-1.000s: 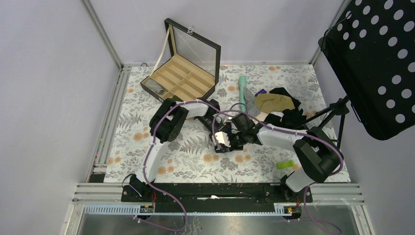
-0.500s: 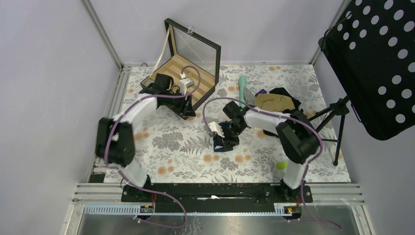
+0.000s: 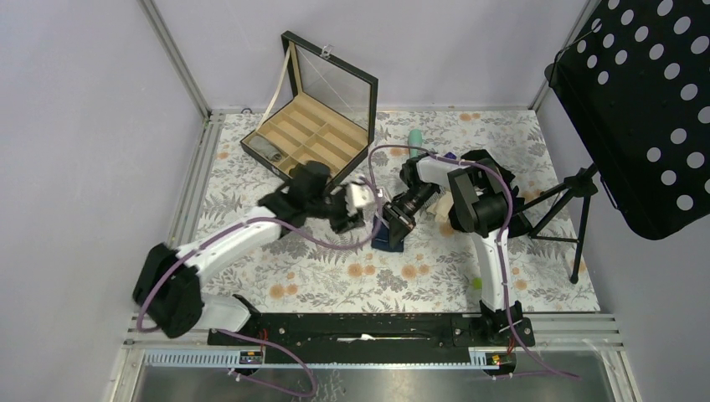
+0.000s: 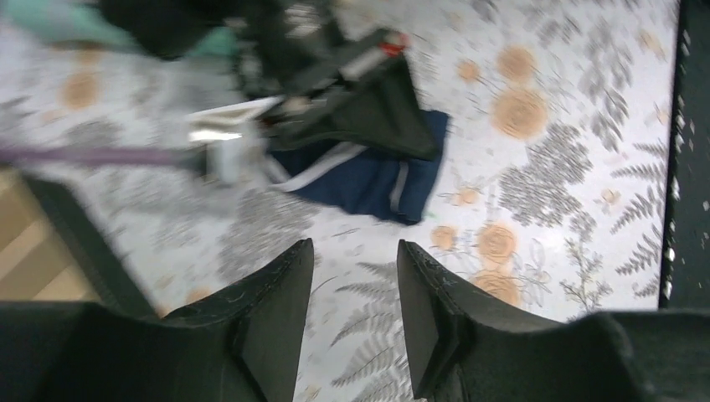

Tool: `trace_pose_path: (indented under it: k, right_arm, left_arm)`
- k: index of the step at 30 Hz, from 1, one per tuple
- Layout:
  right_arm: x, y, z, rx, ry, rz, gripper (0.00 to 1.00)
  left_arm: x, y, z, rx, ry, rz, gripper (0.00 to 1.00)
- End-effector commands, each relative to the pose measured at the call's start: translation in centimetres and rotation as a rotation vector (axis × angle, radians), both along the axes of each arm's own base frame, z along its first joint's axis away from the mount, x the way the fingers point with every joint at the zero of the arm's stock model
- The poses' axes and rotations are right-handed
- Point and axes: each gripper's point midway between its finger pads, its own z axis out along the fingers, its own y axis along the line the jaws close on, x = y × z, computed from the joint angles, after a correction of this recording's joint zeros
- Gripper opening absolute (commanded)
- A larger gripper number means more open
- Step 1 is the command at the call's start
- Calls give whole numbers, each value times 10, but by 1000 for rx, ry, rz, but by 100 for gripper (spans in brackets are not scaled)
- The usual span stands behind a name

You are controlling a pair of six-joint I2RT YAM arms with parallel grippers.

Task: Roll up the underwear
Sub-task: Roll the underwear to the center of the board.

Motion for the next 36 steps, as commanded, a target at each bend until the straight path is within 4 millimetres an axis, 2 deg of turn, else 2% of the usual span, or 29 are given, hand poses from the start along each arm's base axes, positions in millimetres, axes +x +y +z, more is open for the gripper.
trace_pose_path:
  k: [1, 4, 8, 11, 16, 19, 30, 33, 36]
  right_arm:
    - [-5, -24, -27, -149, 82, 14, 2]
    - [-5, -25, -31, -167, 97, -1, 2]
    - [-3, -25, -33, -180, 93, -13, 2]
    - [-3, -26, -34, -185, 89, -20, 2]
    - [-3, -26, -36, -196, 94, -27, 2]
    - [-2, -26, -37, -203, 97, -30, 2]
    - [-2, -26, -38, -210, 107, -36, 2]
    - [-2, -25, -38, -211, 106, -36, 2]
    - [-2, -25, -38, -210, 106, -39, 2]
  left_arm:
    - [-26, -41, -44, 130, -10, -237, 47]
    - [-23, -66, -71, 146, 22, -253, 44]
    - [-9, -86, -97, 200, -7, -271, 42]
    - [-7, -91, -107, 212, -19, -307, 42]
    - [-23, -84, -129, 259, 15, -401, 41]
    - [-26, -86, -135, 260, 31, -416, 38]
    - [-35, -108, -137, 222, 81, -435, 25]
    - [-35, -108, -139, 227, 85, -424, 25]
    - [-30, -111, -130, 206, 51, -399, 34]
